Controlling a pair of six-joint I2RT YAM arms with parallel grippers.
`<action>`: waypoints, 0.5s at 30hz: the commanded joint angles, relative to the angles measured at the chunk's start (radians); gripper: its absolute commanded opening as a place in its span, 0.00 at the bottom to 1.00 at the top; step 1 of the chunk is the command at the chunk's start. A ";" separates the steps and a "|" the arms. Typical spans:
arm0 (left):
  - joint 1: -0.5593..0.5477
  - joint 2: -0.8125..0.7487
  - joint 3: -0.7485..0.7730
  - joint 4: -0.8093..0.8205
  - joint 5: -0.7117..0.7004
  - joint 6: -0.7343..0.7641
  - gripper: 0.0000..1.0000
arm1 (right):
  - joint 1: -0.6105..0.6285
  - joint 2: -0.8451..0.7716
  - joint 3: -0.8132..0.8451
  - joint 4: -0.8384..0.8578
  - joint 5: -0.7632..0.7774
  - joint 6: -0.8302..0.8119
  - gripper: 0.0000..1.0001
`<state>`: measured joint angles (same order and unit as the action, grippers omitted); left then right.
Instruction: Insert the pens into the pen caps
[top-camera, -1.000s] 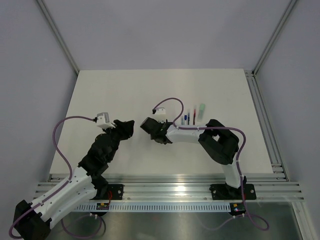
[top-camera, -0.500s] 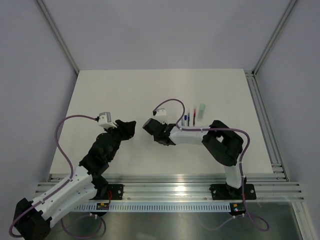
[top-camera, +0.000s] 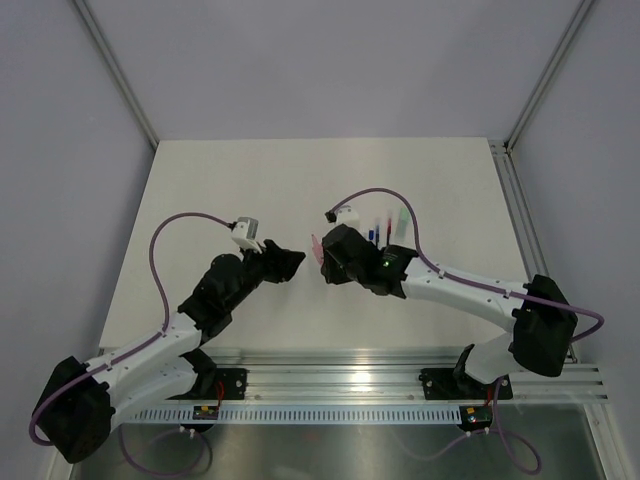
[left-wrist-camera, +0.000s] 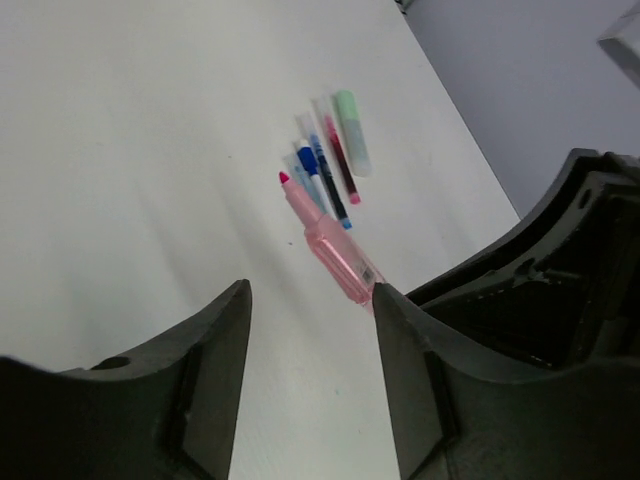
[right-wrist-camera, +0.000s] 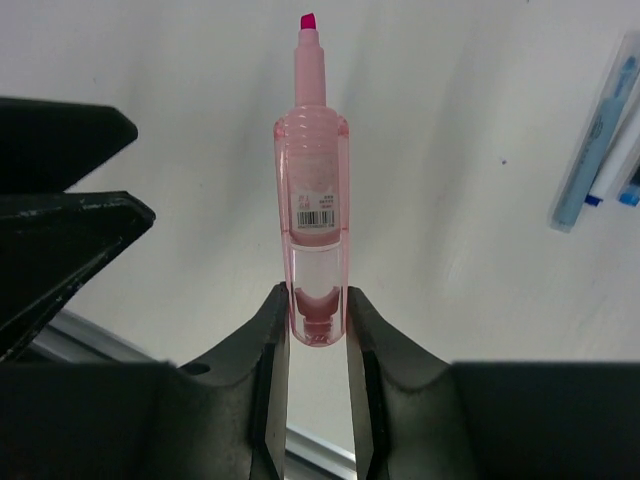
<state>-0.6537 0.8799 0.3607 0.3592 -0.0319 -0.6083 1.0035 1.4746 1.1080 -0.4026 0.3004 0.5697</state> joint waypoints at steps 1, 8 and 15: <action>0.000 0.016 0.041 0.158 0.162 0.013 0.56 | 0.007 -0.054 -0.054 -0.032 -0.083 -0.014 0.08; -0.001 0.074 0.064 0.147 0.188 -0.005 0.54 | 0.006 -0.097 -0.086 -0.002 -0.093 -0.016 0.06; 0.000 0.136 0.089 0.101 0.148 -0.027 0.52 | 0.009 -0.148 -0.126 0.060 -0.116 -0.005 0.03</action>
<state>-0.6537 1.0031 0.4068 0.4366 0.1173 -0.6243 1.0035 1.3750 0.9932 -0.4091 0.2150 0.5709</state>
